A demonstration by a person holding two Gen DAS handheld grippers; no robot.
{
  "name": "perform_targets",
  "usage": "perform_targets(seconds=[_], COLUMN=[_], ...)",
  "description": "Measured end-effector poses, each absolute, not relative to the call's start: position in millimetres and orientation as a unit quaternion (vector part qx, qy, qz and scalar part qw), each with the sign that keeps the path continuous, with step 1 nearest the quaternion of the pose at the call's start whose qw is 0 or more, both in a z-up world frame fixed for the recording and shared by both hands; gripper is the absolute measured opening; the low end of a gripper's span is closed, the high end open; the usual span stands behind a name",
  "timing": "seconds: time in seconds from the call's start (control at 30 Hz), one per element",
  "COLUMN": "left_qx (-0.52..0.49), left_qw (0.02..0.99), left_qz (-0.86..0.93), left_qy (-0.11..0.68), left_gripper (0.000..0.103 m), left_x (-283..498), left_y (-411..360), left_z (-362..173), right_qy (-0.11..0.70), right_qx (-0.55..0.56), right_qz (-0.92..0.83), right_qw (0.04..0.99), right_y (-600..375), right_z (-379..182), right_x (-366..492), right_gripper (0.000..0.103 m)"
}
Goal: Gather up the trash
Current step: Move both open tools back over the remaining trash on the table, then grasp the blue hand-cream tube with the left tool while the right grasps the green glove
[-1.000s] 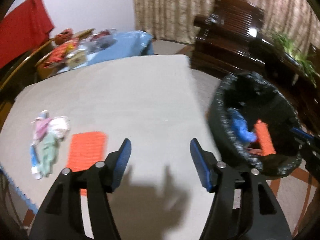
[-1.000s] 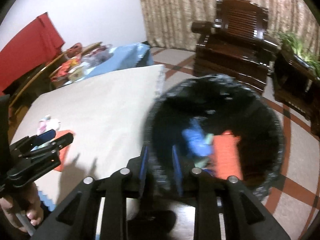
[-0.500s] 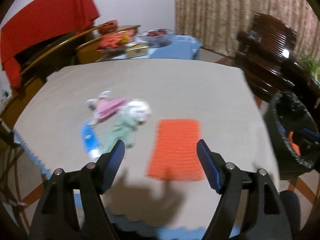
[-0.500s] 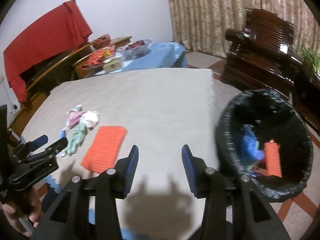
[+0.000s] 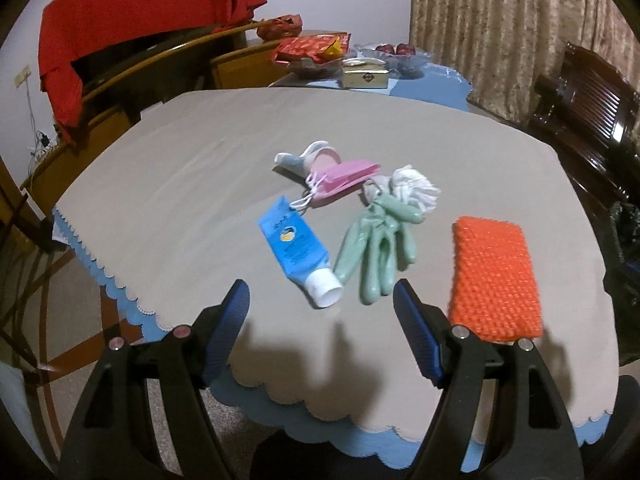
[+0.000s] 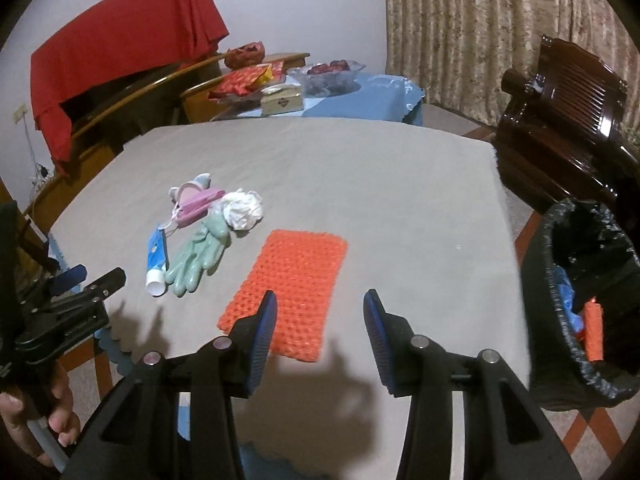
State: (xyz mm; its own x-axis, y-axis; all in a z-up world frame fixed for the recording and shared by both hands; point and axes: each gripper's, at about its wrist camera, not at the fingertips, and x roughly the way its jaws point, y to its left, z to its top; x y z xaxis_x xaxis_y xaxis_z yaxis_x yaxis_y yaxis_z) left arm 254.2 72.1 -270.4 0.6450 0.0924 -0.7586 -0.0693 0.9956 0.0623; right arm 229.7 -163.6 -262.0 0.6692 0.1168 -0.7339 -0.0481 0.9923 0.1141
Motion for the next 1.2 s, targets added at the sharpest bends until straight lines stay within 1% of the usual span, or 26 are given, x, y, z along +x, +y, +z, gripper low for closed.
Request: perform_targets(seconds=[0.33,0.63,1.2], left_qx=[0.0,0.008,0.001], left_qw=[0.9,0.889,0.881], left_qz=[0.038,0.033,0.02], left_qy=[0.434,0.456,0.472], left_gripper=[0.073,0.073,0.072], left_x=[276,296,321], left_y=[92,91,113], left_z=[-295,-320,-339], right_qy=[0.417,0.42,0.433], right_qx=[0.028,0.035,0.033], right_qz=[0.066,0.066,0.084], right_qw=[0.906,0.904,0.897], right_y=[-122,-116,-79], right_z=[-286,-296,-313], right_x=[255,270,300], right_gripper=[0.045,0.045,0.045])
